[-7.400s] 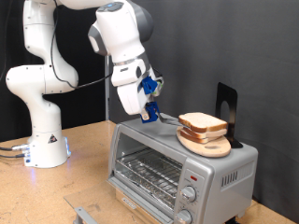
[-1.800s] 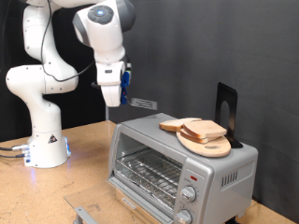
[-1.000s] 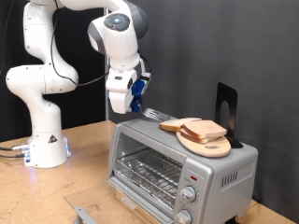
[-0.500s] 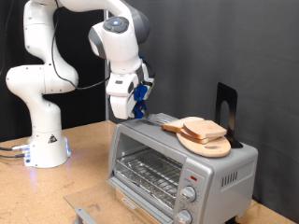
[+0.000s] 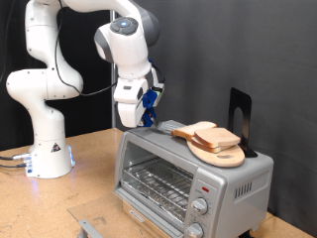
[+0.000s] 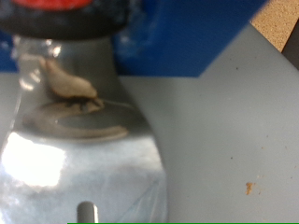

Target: Make a piece of toast with the oven

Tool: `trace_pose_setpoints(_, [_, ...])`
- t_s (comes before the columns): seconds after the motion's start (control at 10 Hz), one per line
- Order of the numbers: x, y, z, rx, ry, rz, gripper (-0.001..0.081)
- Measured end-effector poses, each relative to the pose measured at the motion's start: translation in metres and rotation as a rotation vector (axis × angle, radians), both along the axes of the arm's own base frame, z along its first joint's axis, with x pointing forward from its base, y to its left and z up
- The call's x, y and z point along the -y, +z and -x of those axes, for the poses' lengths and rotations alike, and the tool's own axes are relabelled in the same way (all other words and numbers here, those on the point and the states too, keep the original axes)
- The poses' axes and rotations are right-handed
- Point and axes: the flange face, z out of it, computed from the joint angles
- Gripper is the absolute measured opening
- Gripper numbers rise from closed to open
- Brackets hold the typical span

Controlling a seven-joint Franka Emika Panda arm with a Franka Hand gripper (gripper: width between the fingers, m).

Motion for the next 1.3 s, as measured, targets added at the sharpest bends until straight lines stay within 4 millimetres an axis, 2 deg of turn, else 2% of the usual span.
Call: trace_pose_setpoints(1.3, [0.017, 0.010, 0.004, 0.023, 0.068, -0.018, 0.0493])
